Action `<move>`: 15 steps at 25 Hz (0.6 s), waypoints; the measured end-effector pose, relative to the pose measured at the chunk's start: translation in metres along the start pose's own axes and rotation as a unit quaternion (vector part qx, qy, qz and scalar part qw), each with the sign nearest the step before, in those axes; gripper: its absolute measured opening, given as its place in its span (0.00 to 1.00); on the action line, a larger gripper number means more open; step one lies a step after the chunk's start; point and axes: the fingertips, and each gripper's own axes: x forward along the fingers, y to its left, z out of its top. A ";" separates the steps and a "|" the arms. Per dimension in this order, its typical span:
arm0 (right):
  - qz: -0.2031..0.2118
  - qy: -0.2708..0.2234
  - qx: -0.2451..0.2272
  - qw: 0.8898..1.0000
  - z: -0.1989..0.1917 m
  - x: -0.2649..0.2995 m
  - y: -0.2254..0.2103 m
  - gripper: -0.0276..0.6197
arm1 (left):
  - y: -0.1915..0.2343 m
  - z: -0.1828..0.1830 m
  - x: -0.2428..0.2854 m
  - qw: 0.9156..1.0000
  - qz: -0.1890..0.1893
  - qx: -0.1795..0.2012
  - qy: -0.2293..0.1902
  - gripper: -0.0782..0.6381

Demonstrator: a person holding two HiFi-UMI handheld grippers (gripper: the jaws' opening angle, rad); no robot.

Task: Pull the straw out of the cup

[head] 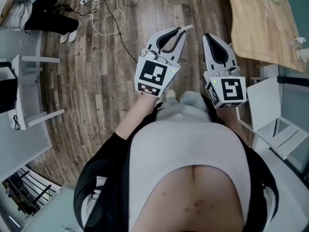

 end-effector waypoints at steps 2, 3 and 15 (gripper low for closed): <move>0.005 -0.001 0.000 1.000 0.002 -0.002 -0.005 0.09 | -0.003 0.004 0.002 1.000 0.005 -0.001 -0.005 0.18; 0.006 0.000 0.001 1.000 0.003 -0.003 -0.007 0.09 | -0.004 0.006 0.003 1.000 0.007 -0.001 -0.007 0.18; 0.024 -0.003 -0.017 1.000 0.011 -0.028 -0.023 0.09 | -0.040 0.019 0.014 1.000 0.011 -0.003 -0.014 0.18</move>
